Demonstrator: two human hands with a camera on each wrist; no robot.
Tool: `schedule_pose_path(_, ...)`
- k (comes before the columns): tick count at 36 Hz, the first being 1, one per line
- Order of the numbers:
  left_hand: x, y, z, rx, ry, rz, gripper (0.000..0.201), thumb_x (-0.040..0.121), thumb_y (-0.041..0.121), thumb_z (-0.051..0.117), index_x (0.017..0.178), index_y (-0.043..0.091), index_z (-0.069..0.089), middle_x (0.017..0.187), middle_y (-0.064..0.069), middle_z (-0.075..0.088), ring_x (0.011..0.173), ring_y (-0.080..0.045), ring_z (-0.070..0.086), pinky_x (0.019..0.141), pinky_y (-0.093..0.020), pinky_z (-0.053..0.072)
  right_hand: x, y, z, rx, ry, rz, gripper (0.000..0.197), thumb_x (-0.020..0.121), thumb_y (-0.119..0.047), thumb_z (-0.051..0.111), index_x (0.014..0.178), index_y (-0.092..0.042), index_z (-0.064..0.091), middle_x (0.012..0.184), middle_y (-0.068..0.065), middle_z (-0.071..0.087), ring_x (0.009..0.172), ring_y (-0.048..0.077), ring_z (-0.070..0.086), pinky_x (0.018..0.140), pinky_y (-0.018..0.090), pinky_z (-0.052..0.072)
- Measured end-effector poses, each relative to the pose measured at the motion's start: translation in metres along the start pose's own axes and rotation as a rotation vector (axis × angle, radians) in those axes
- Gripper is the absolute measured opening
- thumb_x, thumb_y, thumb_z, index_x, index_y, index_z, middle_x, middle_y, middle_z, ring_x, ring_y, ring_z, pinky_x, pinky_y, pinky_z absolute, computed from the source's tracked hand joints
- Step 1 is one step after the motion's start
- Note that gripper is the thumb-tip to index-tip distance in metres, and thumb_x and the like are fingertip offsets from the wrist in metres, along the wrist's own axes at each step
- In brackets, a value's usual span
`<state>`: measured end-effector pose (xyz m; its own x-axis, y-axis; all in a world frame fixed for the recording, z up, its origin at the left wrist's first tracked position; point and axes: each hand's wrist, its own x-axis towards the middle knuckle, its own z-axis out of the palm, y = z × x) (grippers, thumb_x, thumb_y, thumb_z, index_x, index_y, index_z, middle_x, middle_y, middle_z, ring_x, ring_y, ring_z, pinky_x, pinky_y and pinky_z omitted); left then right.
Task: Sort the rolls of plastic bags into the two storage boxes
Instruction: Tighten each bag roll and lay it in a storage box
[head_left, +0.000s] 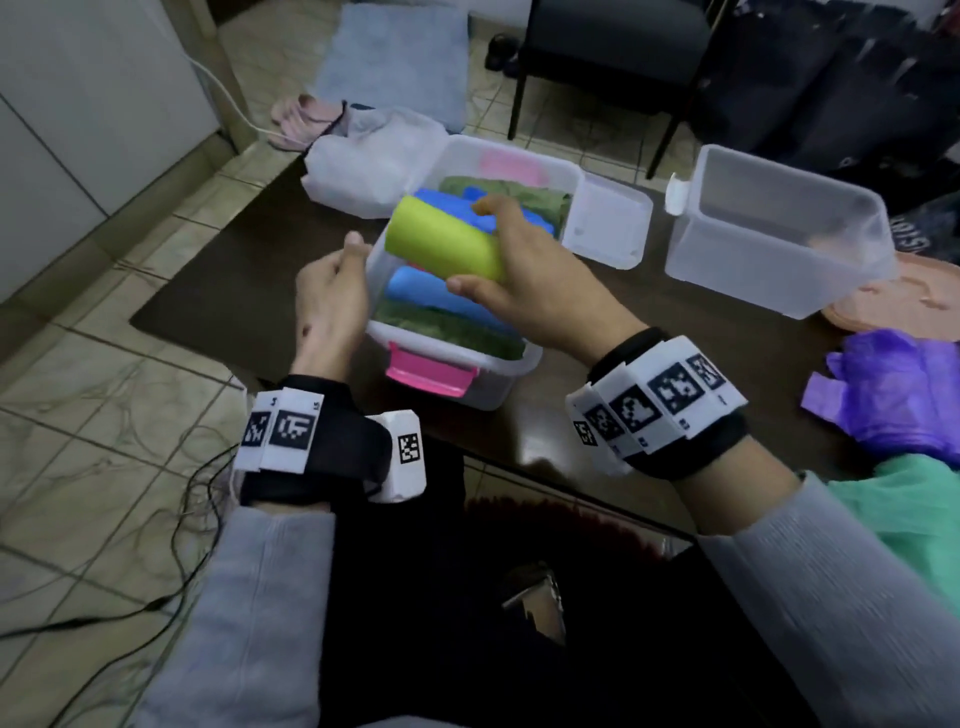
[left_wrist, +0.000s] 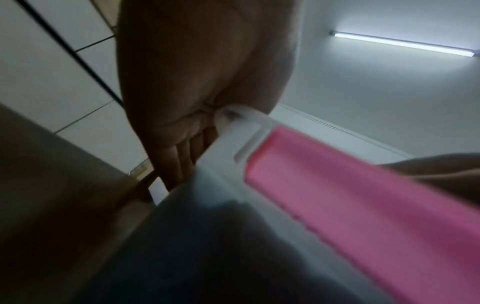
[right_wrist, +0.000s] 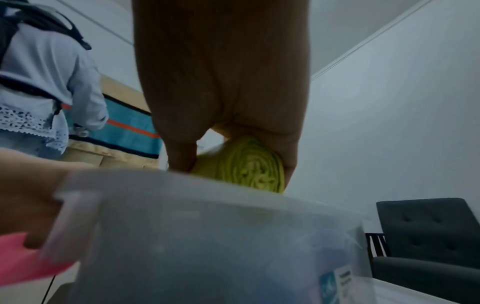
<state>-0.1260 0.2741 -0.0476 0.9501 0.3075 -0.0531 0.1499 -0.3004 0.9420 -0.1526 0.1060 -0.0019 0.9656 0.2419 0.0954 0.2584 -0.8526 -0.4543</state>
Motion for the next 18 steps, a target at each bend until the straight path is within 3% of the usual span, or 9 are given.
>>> schedule_pose_path(3, -0.003, 0.003, 0.0, -0.173, -0.049, -0.129, 0.041, 0.098, 0.042, 0.04, 0.09, 0.015, 0.07, 0.095, -0.006, 0.065, 0.089, -0.017, 0.06, 0.083, -0.03, 0.047, 0.006, -0.002, 0.009, -0.076, -0.092, 0.02, 0.055, 0.089, -0.04, 0.06, 0.13, -0.012, 0.036, 0.128, 0.012, 0.053, 0.115, 0.031, 0.05, 0.088, 0.041, 0.041)
schedule_pose_path(6, -0.002, 0.006, -0.003, -0.275, -0.113, -0.192, 0.038, 0.087, 0.051, 0.053, 0.077, 0.017, 0.068, 0.092, -0.008, 0.069, 0.085, -0.021, 0.064, 0.083, -0.035, 0.051, 0.008, 0.001, 0.014, -0.117, -0.14, 0.034, 0.052, 0.089, -0.043, 0.059, 0.126, -0.013, 0.039, 0.123, 0.011, 0.055, 0.111, 0.031, 0.051, 0.087, 0.042, 0.042)
schedule_pose_path(8, -0.002, 0.007, -0.003, -0.276, -0.164, -0.176, 0.034, 0.077, 0.05, 0.062, 0.073, 0.017, 0.066, 0.08, -0.002, 0.065, 0.076, -0.016, 0.061, 0.075, -0.031, 0.049, 0.009, 0.002, 0.013, -0.076, -0.151, 0.028, 0.05, 0.089, -0.043, 0.058, 0.126, -0.014, 0.041, 0.121, 0.009, 0.056, 0.109, 0.028, 0.052, 0.083, 0.037, 0.041)
schedule_pose_path(12, -0.007, 0.007, 0.003, -0.306, -0.211, -0.103, 0.025, 0.089, 0.028, 0.063, 0.067, 0.016, 0.064, 0.053, 0.01, 0.059, 0.049, 0.002, 0.057, 0.049, -0.013, 0.044, 0.009, 0.001, 0.014, -0.027, -0.196, -0.009, 0.047, 0.091, -0.045, 0.054, 0.125, -0.015, 0.047, 0.118, 0.007, 0.058, 0.105, 0.022, 0.05, 0.086, 0.035, 0.04)
schedule_pose_path(15, -0.007, 0.006, 0.006, -0.283, -0.176, -0.088, 0.022, 0.088, 0.031, 0.064, 0.072, 0.016, 0.067, 0.062, 0.005, 0.062, 0.051, -0.001, 0.058, 0.05, -0.015, 0.047, 0.008, 0.001, 0.02, -0.09, -0.158, -0.017, 0.047, 0.092, -0.047, 0.05, 0.126, -0.014, 0.049, 0.119, 0.008, 0.052, 0.11, 0.024, 0.041, 0.095, 0.041, 0.037)
schedule_pose_path(18, -0.006, 0.005, 0.006, -0.274, -0.171, -0.078, 0.023, 0.086, 0.036, 0.065, 0.075, 0.016, 0.069, 0.069, 0.001, 0.064, 0.06, -0.006, 0.061, 0.055, -0.018, 0.05, 0.009, 0.001, 0.023, -0.183, -0.141, -0.026, 0.051, 0.092, -0.05, 0.047, 0.128, -0.014, 0.047, 0.121, 0.008, 0.048, 0.112, 0.025, 0.04, 0.096, 0.041, 0.037)
